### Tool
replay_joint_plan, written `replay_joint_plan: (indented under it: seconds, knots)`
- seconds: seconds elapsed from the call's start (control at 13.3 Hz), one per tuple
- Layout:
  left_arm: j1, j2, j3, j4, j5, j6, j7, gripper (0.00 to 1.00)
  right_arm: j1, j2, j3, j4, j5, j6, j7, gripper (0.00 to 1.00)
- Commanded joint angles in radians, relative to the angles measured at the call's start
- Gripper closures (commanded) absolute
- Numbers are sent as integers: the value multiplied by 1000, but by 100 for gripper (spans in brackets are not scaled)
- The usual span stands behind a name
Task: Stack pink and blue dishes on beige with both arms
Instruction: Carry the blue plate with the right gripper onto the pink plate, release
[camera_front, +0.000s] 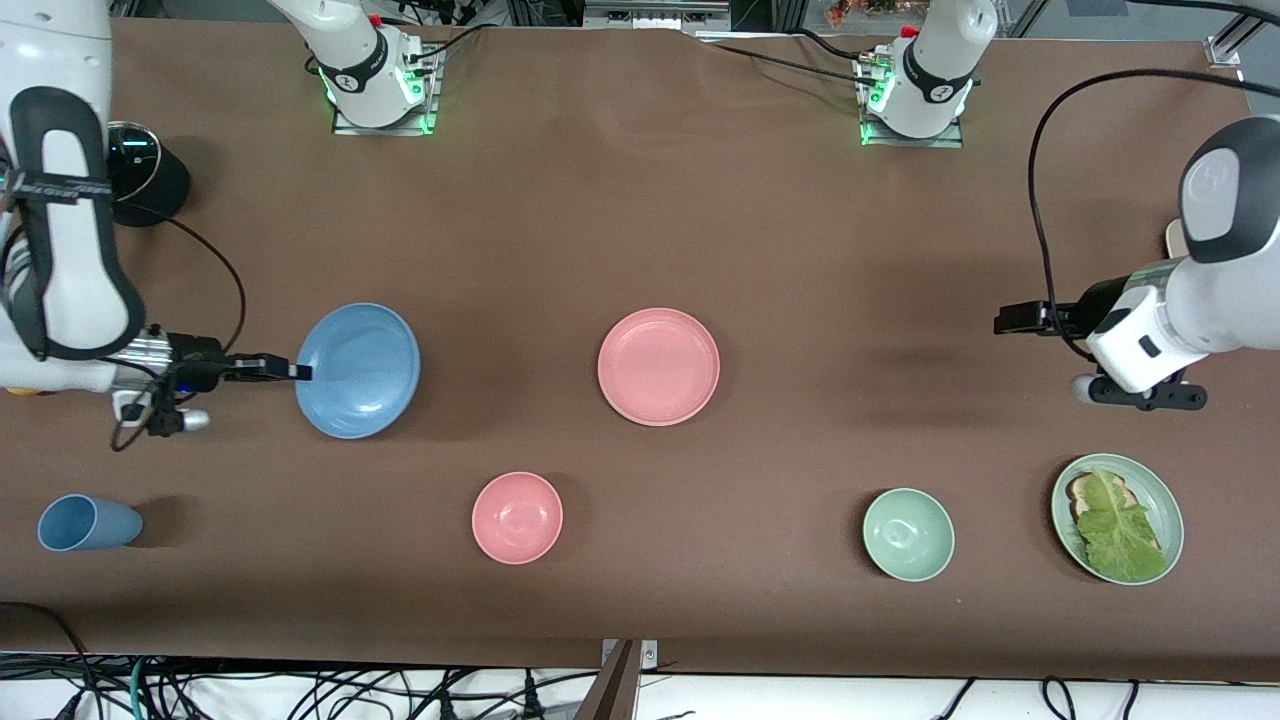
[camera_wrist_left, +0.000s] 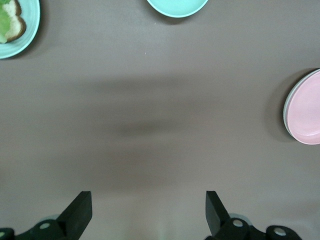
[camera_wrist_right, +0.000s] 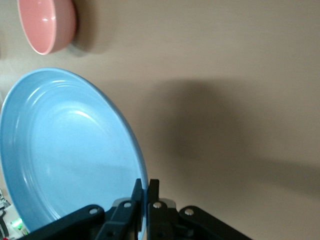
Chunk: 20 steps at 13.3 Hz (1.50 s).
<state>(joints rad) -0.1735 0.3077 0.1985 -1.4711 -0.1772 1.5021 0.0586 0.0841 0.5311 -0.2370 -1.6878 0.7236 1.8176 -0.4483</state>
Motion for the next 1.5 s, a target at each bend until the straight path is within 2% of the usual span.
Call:
replay_joint_plan:
  seconds: [0.0,0.15,0.53,0.68,0.83,1.05,1.43]
  knots:
    - [6,-50,-5,2,13,-40,-42,0,133,-13,-5,48,-9,6,141,100]
    - [8,-100,-5,-5,21,-57,-40,0,224,0,-4,77,-7,31,303,100]
    - [26,-157,-10,-14,24,-59,-33,0,472,64,-4,105,-18,234,544,100]
    - [57,-214,-16,-76,16,-57,-31,0,567,114,-5,129,-19,334,675,100]
    - [66,-231,-30,-97,25,-62,-39,0,635,157,-5,140,-23,435,744,100]
    - [86,-246,-31,-117,25,-169,-25,0,681,173,-5,128,-29,454,737,100]
    - [95,-278,-64,-97,71,-174,-32,0,717,165,-8,83,-55,434,732,100]
